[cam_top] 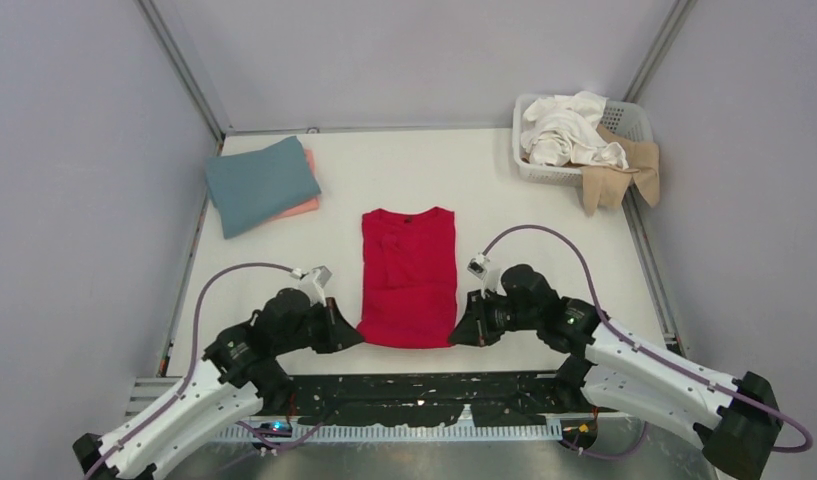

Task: Fold and stack the t-shirts
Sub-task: Fold the long partially folded tshirt into a neat square

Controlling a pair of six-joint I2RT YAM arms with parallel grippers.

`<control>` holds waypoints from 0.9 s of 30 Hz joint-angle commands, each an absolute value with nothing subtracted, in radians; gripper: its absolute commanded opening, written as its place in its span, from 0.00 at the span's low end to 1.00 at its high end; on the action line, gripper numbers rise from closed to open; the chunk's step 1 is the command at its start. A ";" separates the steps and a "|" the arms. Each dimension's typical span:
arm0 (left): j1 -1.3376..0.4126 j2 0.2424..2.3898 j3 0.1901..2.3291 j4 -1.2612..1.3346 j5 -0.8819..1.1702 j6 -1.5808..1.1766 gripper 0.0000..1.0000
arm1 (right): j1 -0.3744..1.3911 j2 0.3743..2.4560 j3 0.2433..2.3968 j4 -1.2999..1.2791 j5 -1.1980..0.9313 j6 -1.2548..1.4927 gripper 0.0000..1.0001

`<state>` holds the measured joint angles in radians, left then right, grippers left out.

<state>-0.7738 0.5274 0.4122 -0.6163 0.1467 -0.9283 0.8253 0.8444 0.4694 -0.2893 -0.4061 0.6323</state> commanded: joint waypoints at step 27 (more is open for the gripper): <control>-0.431 1.266 1.038 -0.393 0.099 -0.639 0.00 | 0.389 1.249 0.896 -0.156 -0.341 0.493 0.05</control>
